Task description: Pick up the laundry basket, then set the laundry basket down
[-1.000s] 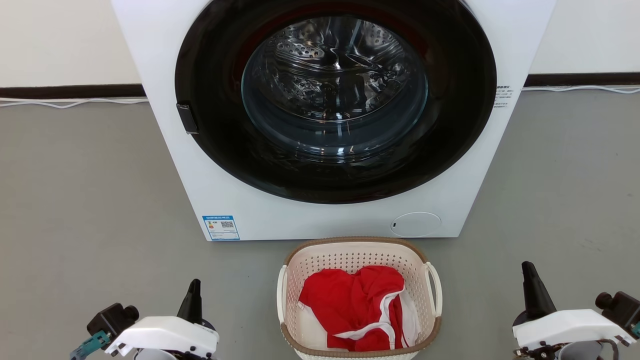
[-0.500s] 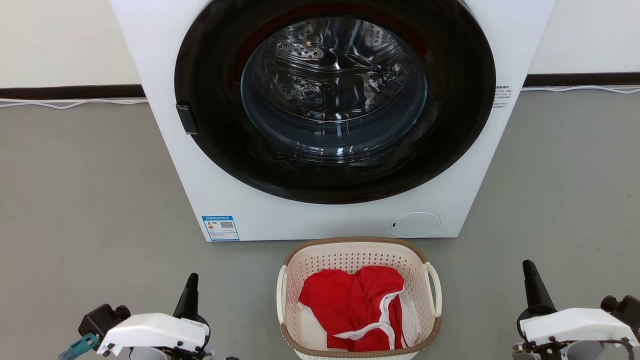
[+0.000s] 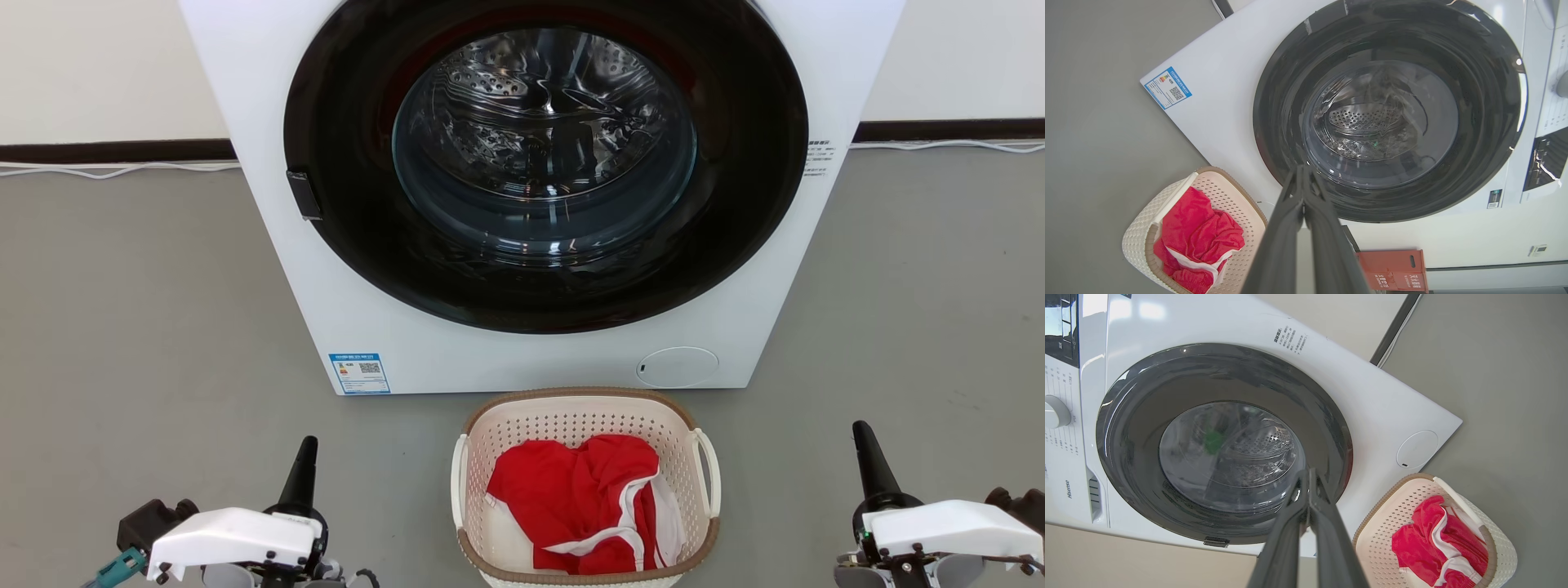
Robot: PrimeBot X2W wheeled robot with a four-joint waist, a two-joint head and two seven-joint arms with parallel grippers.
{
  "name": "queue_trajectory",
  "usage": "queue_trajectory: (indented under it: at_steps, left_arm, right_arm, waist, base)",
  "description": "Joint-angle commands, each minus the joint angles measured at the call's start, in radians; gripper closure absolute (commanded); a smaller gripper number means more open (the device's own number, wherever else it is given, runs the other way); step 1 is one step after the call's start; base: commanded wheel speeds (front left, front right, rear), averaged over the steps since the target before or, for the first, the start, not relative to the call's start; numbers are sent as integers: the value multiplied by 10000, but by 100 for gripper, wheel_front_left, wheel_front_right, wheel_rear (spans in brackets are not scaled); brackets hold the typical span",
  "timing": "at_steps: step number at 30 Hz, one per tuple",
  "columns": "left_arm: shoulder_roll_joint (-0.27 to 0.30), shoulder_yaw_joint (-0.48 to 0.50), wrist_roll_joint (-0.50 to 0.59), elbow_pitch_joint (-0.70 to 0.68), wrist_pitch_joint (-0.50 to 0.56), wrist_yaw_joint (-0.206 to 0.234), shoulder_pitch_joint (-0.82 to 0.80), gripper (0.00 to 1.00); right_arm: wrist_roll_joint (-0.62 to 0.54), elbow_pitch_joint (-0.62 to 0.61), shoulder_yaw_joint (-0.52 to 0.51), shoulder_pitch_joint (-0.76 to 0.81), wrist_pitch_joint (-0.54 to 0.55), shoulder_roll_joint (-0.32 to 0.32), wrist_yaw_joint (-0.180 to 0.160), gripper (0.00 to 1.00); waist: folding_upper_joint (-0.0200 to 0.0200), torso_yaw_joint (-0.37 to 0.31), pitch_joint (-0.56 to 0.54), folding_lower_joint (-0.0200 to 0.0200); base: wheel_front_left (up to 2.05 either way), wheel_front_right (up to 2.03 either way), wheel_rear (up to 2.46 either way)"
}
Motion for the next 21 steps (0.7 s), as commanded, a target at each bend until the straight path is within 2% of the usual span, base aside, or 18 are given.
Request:
queue_trajectory:
  at_steps: [1, 21]
  left_arm:
    - [114, 304, -343, -361, 117, -192, -247, 100]
    - [135, 722, -2218, -720, 676, -616, -233, 100]
  right_arm:
    - [404, -367, 129, -379, 128, -51, 52, 100]
    - [2736, -637, 125, -404, 605, -7, 63, 100]
  waist:
    - [-1, -2, -1, 0]
    - [-1, -21, -12, 0]
  base:
    - [0, 0, 0]
    - [0, 0, 0]
